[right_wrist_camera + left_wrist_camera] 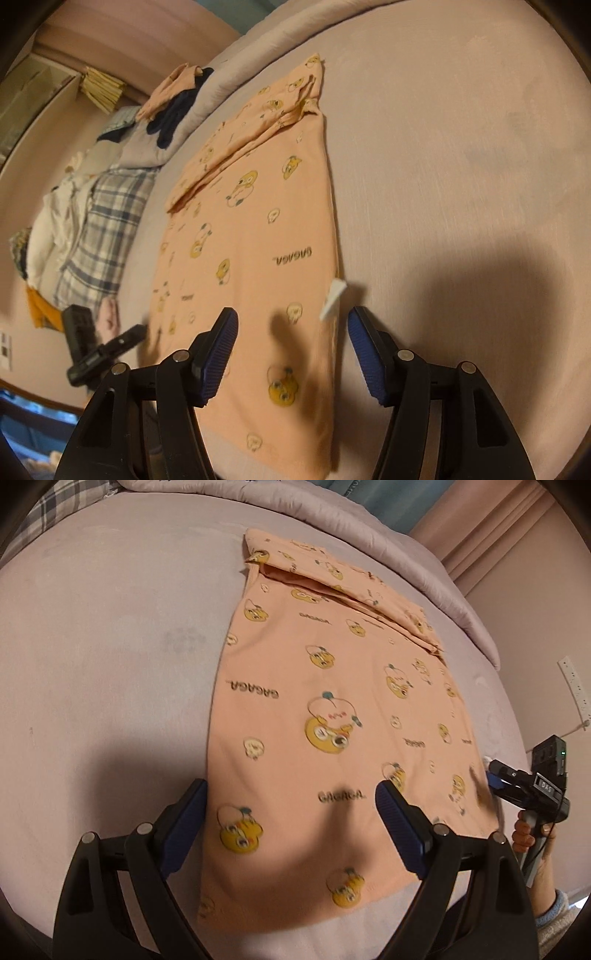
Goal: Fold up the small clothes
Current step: 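Grasp the shirt hem with both tools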
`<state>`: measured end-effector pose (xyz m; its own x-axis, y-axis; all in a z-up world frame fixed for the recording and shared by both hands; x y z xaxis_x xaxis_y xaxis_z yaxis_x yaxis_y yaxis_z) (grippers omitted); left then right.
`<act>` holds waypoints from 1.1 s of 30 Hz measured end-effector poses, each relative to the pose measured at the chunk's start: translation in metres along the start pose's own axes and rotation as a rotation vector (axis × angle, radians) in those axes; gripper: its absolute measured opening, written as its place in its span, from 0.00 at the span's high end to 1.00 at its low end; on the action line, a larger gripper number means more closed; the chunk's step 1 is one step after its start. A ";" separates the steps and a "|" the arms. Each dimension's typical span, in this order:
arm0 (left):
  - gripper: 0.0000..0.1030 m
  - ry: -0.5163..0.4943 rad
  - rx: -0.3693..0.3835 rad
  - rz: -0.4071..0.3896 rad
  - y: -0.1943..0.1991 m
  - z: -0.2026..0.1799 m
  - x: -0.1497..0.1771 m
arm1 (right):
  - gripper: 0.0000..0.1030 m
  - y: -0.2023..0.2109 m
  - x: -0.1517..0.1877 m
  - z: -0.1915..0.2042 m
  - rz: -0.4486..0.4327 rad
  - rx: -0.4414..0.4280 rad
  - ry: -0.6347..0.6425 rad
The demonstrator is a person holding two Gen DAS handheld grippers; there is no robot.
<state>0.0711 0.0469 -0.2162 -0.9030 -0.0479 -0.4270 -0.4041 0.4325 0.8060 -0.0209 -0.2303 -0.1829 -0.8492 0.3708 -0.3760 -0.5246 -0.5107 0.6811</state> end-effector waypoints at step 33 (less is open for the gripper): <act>0.13 0.145 0.420 0.057 -0.011 -0.036 -0.012 | 0.40 -0.013 0.007 0.021 0.080 -0.230 -0.022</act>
<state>0.0816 0.0103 -0.2052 -0.9453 -0.1264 -0.3008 -0.2860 0.7647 0.5774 -0.0186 -0.2051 -0.1815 -0.8882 0.3378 -0.3114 -0.4582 -0.7012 0.5463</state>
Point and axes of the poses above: each gripper's, at about its wrist camera, not at the fingertips, and y roughly against the way its jaws point, z to its left, x to its underside, the point moved 10 cm from there along -y, roughly the way its jaws point, and after that the axes turned 1 degree about -x, right-handed, at the moved point
